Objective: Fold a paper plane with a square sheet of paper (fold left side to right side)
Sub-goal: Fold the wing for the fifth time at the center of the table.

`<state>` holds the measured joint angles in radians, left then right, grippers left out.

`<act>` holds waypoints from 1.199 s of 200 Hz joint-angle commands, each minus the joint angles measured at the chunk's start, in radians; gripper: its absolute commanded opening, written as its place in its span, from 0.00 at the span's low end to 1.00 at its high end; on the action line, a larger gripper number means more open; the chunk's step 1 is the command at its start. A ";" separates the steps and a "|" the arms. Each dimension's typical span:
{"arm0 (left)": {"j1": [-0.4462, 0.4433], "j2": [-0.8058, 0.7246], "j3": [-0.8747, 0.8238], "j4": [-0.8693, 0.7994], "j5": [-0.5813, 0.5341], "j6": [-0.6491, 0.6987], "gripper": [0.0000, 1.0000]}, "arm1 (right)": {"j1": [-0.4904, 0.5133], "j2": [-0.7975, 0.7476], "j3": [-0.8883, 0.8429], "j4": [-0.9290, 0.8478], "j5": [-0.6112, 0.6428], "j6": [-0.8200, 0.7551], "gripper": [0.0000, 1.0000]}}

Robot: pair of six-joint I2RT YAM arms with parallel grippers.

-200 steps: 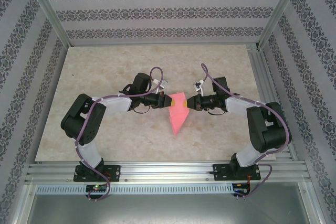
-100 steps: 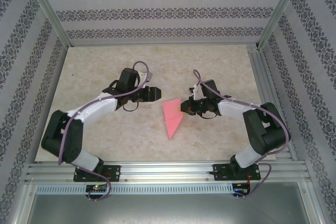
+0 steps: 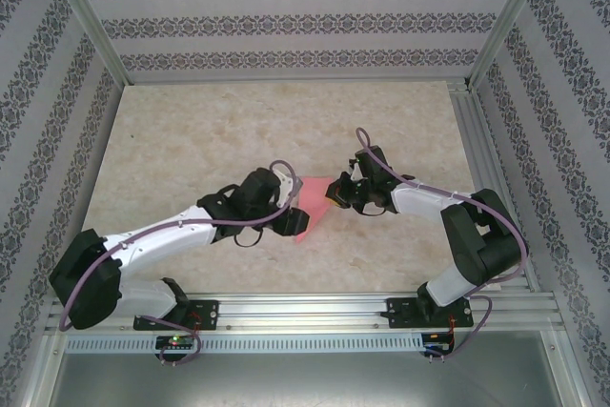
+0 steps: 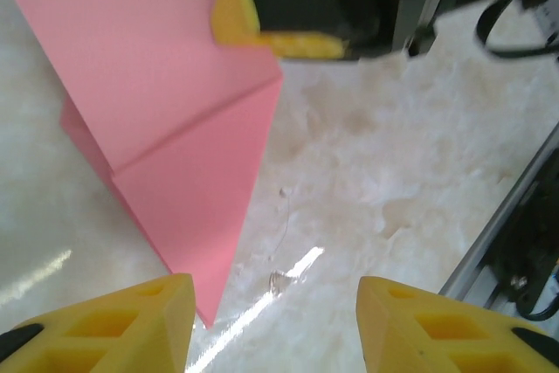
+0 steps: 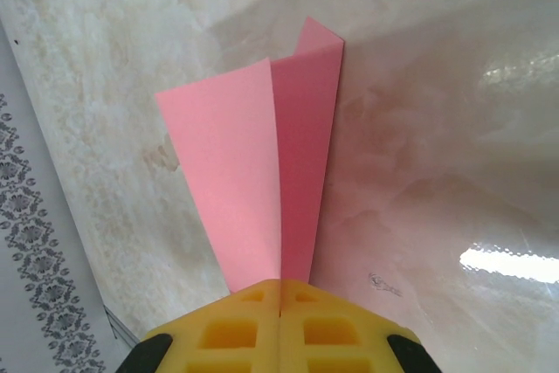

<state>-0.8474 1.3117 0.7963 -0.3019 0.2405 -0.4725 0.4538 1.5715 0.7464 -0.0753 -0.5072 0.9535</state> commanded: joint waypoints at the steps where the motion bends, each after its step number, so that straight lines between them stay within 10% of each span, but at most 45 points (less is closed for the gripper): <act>1: -0.042 0.031 -0.003 0.009 -0.089 -0.032 0.54 | 0.017 0.006 0.033 -0.003 0.034 0.027 0.00; 240: -0.142 0.425 0.181 -0.074 -0.363 0.014 0.38 | 0.040 0.085 0.075 -0.078 0.042 -0.023 0.00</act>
<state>-0.9718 1.7206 0.9512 -0.3473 -0.0963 -0.4717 0.4782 1.6440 0.7925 -0.1299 -0.4847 0.9485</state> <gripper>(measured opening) 0.397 0.042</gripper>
